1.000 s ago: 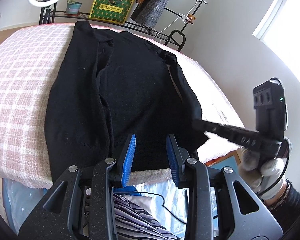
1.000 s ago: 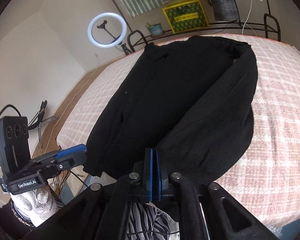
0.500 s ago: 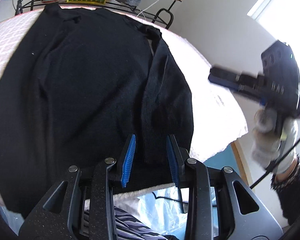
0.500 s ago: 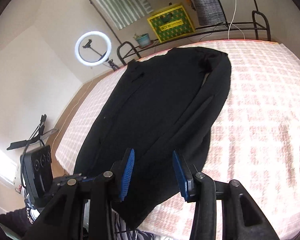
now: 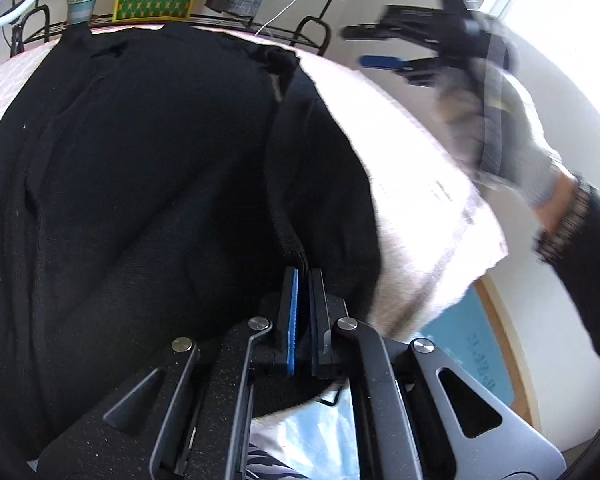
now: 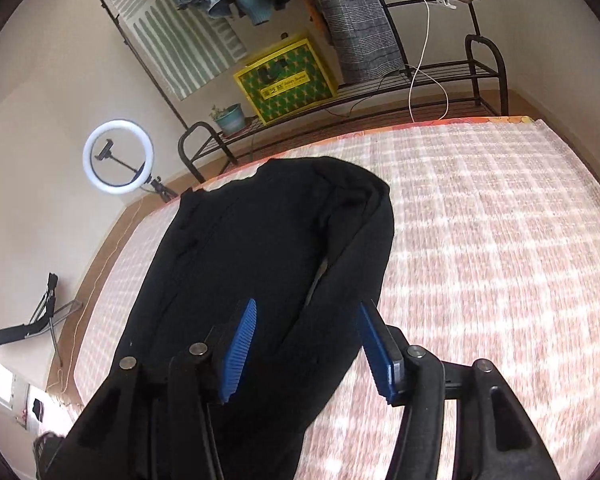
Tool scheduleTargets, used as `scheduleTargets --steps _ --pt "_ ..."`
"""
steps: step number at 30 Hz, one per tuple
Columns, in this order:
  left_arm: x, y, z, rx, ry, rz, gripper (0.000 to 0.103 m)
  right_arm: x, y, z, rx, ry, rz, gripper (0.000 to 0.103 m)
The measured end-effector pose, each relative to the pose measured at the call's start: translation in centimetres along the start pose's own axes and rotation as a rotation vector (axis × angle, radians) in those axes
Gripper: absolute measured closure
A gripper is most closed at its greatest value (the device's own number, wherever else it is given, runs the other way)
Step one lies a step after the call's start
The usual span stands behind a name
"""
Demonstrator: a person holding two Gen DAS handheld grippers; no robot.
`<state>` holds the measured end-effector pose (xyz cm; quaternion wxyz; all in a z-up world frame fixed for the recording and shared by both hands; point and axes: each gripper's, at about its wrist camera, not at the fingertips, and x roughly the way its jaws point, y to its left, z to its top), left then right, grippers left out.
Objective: Fold large clothes
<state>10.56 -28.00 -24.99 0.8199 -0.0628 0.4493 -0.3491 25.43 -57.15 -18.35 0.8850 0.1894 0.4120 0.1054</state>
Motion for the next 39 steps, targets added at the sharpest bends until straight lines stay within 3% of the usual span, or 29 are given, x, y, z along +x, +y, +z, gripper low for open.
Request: scheduleTargets --steps 7,15,18,20,22,27,30,39 --pt "-2.6 -1.1 0.3 0.025 -0.043 -0.047 0.101 6.4 -4.4 5.5 0.182 -0.012 -0.031 0.048" --pt "-1.9 -0.2 0.6 -0.008 -0.019 -0.069 0.101 11.7 -6.3 8.2 0.235 0.045 -0.147 0.056" --pt "-1.7 0.0 0.8 -0.01 -0.013 -0.077 0.101 12.9 -6.8 8.1 0.254 0.083 -0.131 0.071" --pt "-1.7 0.1 0.9 -0.008 -0.013 -0.078 0.101 13.2 -6.8 8.1 0.263 0.097 -0.105 0.092" --pt "-1.7 0.2 1.0 -0.01 -0.015 -0.082 0.101 12.8 -6.7 8.2 0.27 0.09 -0.097 0.099" --pt "-2.0 0.4 0.6 -0.018 -0.022 -0.088 0.101 10.4 -3.9 9.3 0.196 0.042 -0.09 0.101" --pt "-2.4 0.7 0.4 -0.023 -0.027 -0.089 0.101 9.8 -1.2 10.3 0.118 0.038 -0.145 0.101" --pt "-3.8 2.8 -0.9 -0.121 -0.039 -0.09 0.102 13.8 7.6 12.0 -0.091 0.094 -0.181 0.101"
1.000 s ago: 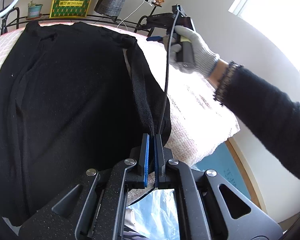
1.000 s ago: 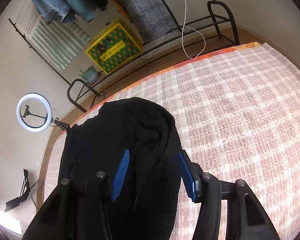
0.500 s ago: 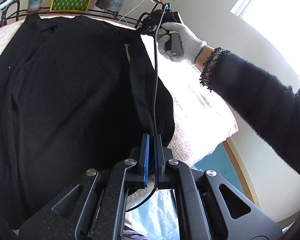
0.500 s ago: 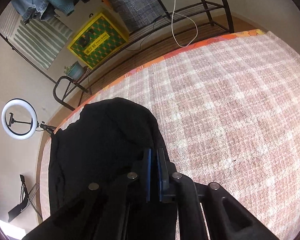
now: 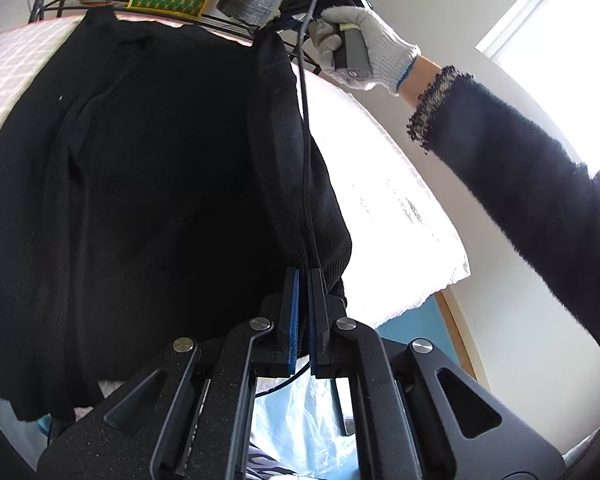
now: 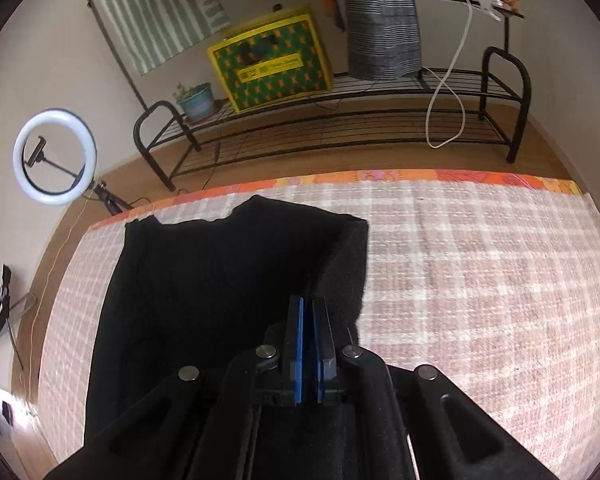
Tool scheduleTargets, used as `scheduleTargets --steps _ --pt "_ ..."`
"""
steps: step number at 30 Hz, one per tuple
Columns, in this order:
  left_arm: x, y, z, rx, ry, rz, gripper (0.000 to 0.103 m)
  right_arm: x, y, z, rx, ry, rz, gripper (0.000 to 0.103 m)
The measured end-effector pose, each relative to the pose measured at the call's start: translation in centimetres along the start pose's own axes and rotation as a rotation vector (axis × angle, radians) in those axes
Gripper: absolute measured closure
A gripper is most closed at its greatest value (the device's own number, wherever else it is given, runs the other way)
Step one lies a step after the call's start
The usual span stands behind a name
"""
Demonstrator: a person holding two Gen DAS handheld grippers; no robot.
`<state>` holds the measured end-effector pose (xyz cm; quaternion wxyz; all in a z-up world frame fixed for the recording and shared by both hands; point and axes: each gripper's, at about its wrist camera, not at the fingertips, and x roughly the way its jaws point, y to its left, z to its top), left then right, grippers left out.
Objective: Fold large clothes
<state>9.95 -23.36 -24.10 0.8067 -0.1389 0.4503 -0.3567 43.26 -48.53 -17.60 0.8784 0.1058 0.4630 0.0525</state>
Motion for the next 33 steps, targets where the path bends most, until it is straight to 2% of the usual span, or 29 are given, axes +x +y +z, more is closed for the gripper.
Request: scheduleTargets --steps 4,6,7,8,9,11,14,18,21,24,26,27,28,29,33 --pt "0.3 0.9 -0.8 -0.022 0.016 0.012 0.102 3.4 3.4 0.1 -0.078 0.036 -0.01 0.103" --pt "0.6 1.3 -0.8 -0.032 0.023 0.022 0.102 5.4 4.3 -0.2 -0.083 0.072 0.025 0.103" --pt "0.7 1.6 -0.8 -0.034 0.026 0.027 0.102 6.1 4.6 -0.4 -0.088 0.084 0.028 0.1" --pt "0.7 1.7 -0.8 -0.033 0.024 0.033 0.102 6.4 4.8 -0.6 -0.094 0.093 0.02 0.089" --pt "0.5 1.9 -0.9 -0.035 0.021 0.034 0.102 6.2 5.0 -0.8 -0.104 0.082 0.016 0.085" --pt "0.3 1.8 -1.0 -0.033 0.014 0.033 0.102 4.8 5.1 -1.1 -0.112 0.055 0.043 0.077" --pt "0.2 1.5 -1.2 -0.029 0.011 0.028 0.102 0.7 4.2 -1.6 -0.098 0.014 0.097 0.072" --pt "0.1 1.9 -1.3 -0.062 0.026 -0.004 0.102 -6.7 2.3 -3.4 -0.052 -0.043 0.201 0.071" --pt "-0.3 2.3 -1.1 -0.072 0.021 -0.008 0.102 -13.0 0.7 -6.3 -0.027 -0.103 0.255 0.063" --pt "-0.8 2.6 -0.9 -0.091 0.034 -0.019 0.102 -18.1 -0.7 -10.8 -0.001 -0.136 0.277 0.062" --pt "-1.2 3.0 -0.7 -0.11 0.033 -0.027 0.095 -20.1 -1.3 -14.3 0.007 -0.129 0.294 0.059" --pt "-1.3 3.3 -0.6 -0.126 0.036 -0.037 0.091 -20.8 -1.5 -16.6 0.02 -0.115 0.303 0.059" --pt "-1.2 3.1 -0.6 -0.135 0.042 -0.043 0.083 -21.1 -1.8 -18.6 0.032 -0.101 0.304 0.059" --pt "-1.1 3.2 -0.4 -0.147 0.048 -0.049 0.08 -21.2 -2.0 -20.5 0.041 -0.08 0.304 0.059" --pt "-0.1 3.5 -0.1 -0.162 0.079 -0.061 0.08 -19.6 -2.4 -28.6 0.084 0.027 0.296 0.059"
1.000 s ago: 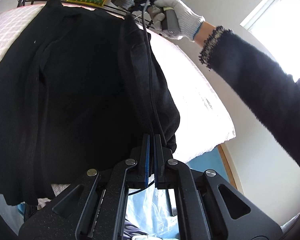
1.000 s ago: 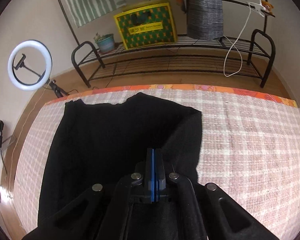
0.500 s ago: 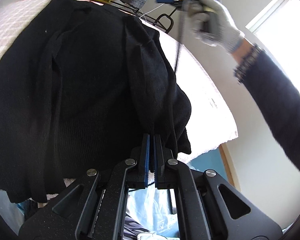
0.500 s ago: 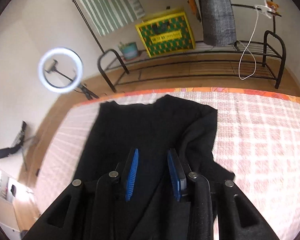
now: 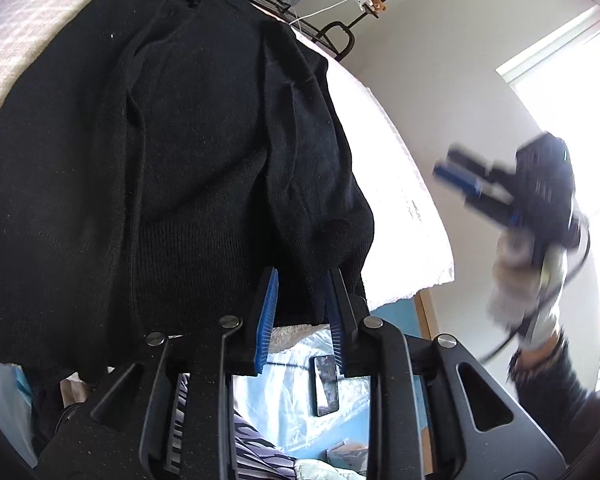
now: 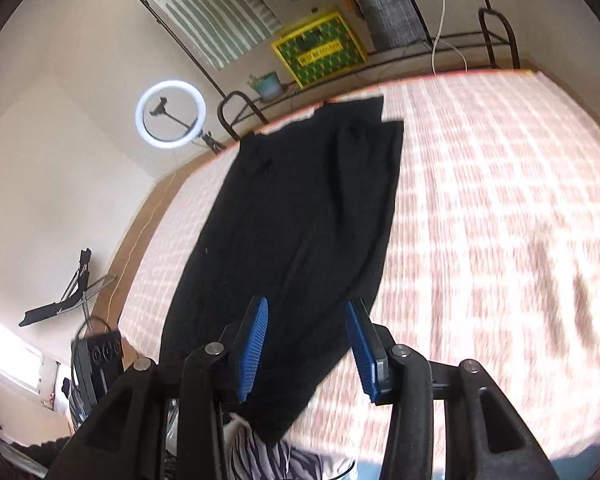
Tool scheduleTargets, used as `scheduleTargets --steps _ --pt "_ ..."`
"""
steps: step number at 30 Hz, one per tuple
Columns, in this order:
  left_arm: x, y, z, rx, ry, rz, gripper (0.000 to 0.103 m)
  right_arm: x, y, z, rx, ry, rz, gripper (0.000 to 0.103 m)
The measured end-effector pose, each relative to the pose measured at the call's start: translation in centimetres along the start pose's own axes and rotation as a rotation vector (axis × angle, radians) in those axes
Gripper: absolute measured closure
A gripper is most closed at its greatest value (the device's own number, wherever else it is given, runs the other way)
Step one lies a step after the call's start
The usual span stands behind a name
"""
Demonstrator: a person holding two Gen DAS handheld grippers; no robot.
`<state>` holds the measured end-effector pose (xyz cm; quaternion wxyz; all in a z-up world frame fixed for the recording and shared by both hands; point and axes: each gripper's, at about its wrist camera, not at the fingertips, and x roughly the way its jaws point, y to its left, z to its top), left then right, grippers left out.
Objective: Fold large clothes
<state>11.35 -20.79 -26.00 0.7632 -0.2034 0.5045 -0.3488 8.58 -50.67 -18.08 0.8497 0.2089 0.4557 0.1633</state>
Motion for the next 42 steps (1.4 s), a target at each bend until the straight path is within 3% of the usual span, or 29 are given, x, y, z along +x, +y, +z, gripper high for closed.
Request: scheduleTargets --steps 3,6,8,9,10,11,13,17,18,20,25,27,29,31,33,35,37,42 --pt "0.9 0.0 0.2 -0.012 0.025 -0.014 0.08 2.5 -1.0 -4.0 0.078 0.071 0.067 0.06" --pt "1.9 0.0 0.2 -0.018 0.049 -0.021 0.081 4.7 -1.3 -5.9 0.098 0.098 0.064 0.06" --pt "2.6 0.1 0.2 -0.029 0.062 -0.019 0.097 5.8 -1.5 -5.9 0.118 0.09 0.087 0.06" --pt "2.7 0.1 0.3 -0.034 0.067 -0.024 0.097 6.4 -1.7 -5.8 0.132 0.09 0.112 0.06" --pt "2.6 0.0 0.3 -0.037 0.063 -0.03 0.098 6.6 -1.5 -5.7 0.134 0.089 0.12 0.065" --pt "2.5 -0.2 0.4 -0.037 0.059 -0.034 0.099 6.7 -1.3 -5.6 0.127 0.087 0.121 0.081" --pt "1.9 -0.5 0.5 -0.044 0.052 -0.054 0.099 6.6 -0.6 -4.9 0.103 0.09 0.127 0.098" --pt "0.4 -0.3 0.8 -0.132 0.051 -0.134 0.1 5.0 -0.6 -3.9 0.192 0.099 0.211 0.1" --pt "0.3 -0.2 0.8 -0.137 0.052 -0.129 0.1 4.7 -0.7 -3.8 0.204 0.103 0.226 0.1" --pt "0.7 -0.5 0.7 -0.072 0.049 -0.033 0.1 5.0 -0.5 -4.1 0.172 0.127 0.172 0.1" --pt "1.8 -1.4 -0.3 0.06 0.06 0.112 0.099 7.9 -1.4 -6.0 0.154 0.211 0.035 0.096" --pt "1.2 -2.1 -0.8 0.113 0.028 0.144 0.099 7.8 -1.3 -6.2 0.147 0.218 0.043 0.09" --pt "0.3 -3.5 -1.3 0.193 -0.01 0.173 0.099 6.5 -1.1 -6.3 0.135 0.184 0.073 0.068" --pt "-0.1 -5.1 -1.9 0.288 -0.038 0.19 0.099 4.3 -0.7 -6.4 0.112 0.122 0.098 0.065" --pt "0.1 -6.4 -2.3 0.36 -0.038 0.189 0.088 2.4 -0.9 -6.2 0.105 0.055 0.106 0.061" --pt "0.9 -7.8 -2.7 0.409 -0.026 0.164 0.061 0.8 -1.4 -6.2 0.106 0.004 0.099 0.057" --pt "1.9 -8.7 -3.0 0.432 -0.009 0.144 0.054 -0.5 -2.1 -6.1 0.122 -0.043 0.095 0.054" --pt "5.7 -9.8 -3.4 0.506 0.053 0.181 0.054 -2.7 -4.9 -6.0 0.184 -0.101 0.099 0.053"
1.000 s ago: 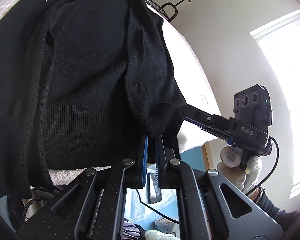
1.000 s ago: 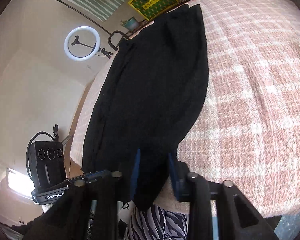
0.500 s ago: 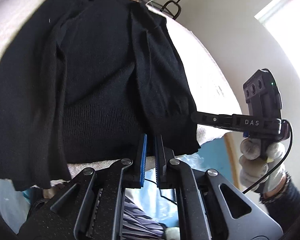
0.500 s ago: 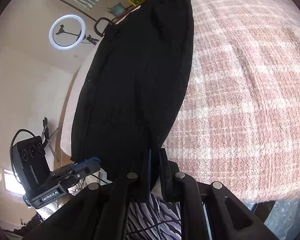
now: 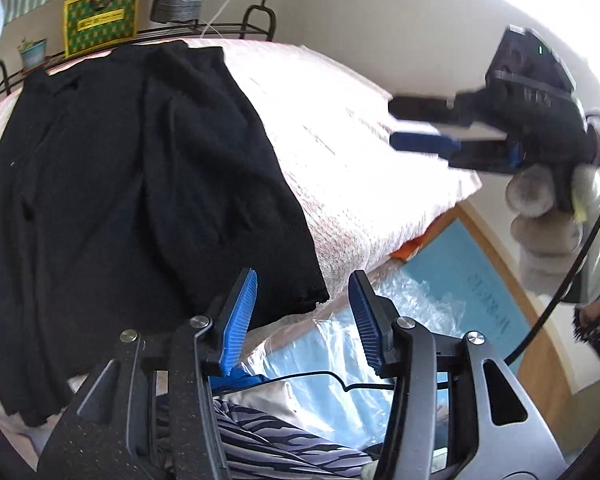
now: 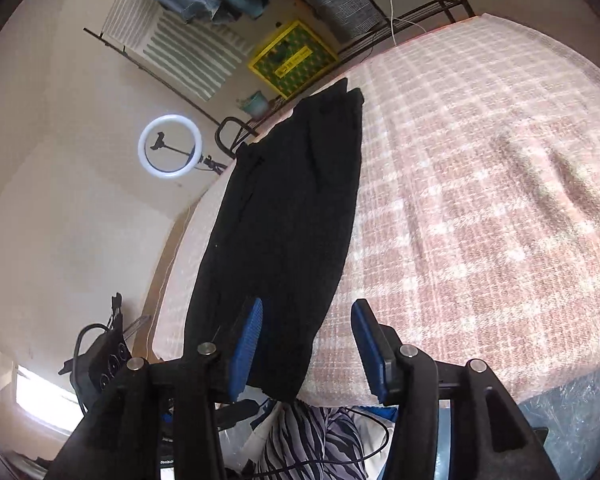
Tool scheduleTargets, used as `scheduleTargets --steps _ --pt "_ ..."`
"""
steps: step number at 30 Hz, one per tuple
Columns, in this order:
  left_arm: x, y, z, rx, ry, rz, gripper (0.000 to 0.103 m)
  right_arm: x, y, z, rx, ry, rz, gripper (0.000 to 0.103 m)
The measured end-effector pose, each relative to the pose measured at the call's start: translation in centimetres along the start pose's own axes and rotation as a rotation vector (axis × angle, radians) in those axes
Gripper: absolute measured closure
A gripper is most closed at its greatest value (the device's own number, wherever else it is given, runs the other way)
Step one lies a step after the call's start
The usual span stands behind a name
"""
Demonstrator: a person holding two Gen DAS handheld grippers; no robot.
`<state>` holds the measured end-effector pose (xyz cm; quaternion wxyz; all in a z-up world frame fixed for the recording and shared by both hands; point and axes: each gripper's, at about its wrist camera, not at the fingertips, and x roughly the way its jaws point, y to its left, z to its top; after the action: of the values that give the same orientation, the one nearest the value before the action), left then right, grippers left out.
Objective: Fold large clothes
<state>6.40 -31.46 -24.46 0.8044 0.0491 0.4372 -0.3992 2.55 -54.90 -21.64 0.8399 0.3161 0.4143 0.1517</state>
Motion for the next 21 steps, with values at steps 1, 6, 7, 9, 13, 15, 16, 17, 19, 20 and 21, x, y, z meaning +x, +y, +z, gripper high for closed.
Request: scheduleTargets --steps 1,6,7,9,13,15,16,17,19,20,21 --pt "0.5 -0.5 -0.3 0.026 0.019 0.005 0.054 -0.4 -0.5 0.2 0.004 -0.007 -0.004 0.053" --pt "1.9 -0.8 -0.3 0.04 0.053 0.009 0.054 -1.4 -2.4 1.3 0.046 -0.04 0.003 0.053" --pt "1.9 -0.6 -0.3 0.044 0.053 0.008 0.054 -1.6 -2.7 1.4 0.054 -0.045 0.005 0.053" --pt "1.9 -0.3 -0.4 0.054 0.046 0.031 0.073 -1.5 -3.2 1.5 0.065 -0.048 0.002 0.053" --pt "0.9 2.0 -0.3 -0.061 0.043 -0.015 0.094 -0.9 -3.5 2.1 0.074 -0.047 -0.007 0.053" --pt "0.0 2.4 -0.3 -0.089 0.022 -0.041 0.094 -0.4 -3.5 2.6 0.068 -0.046 -0.005 0.053" --pt "-0.5 2.1 -0.5 -0.066 0.005 -0.042 0.094 0.0 -3.4 2.9 0.065 -0.044 -0.006 0.053" --pt "-0.8 1.7 -0.6 -0.041 -0.006 -0.026 0.094 0.4 -3.3 3.3 0.06 -0.042 -0.004 0.053" --pt "-1.3 0.8 -0.9 0.003 -0.021 0.01 0.094 1.0 -3.0 3.9 0.044 -0.033 -0.002 0.053" --pt "-1.3 0.3 -1.0 0.017 -0.02 0.027 0.094 1.3 -2.8 4.2 0.036 -0.032 -0.007 0.053" --pt "-1.3 0.0 -1.2 0.024 -0.017 0.025 0.093 1.5 -2.5 4.5 0.027 -0.031 -0.009 0.053"
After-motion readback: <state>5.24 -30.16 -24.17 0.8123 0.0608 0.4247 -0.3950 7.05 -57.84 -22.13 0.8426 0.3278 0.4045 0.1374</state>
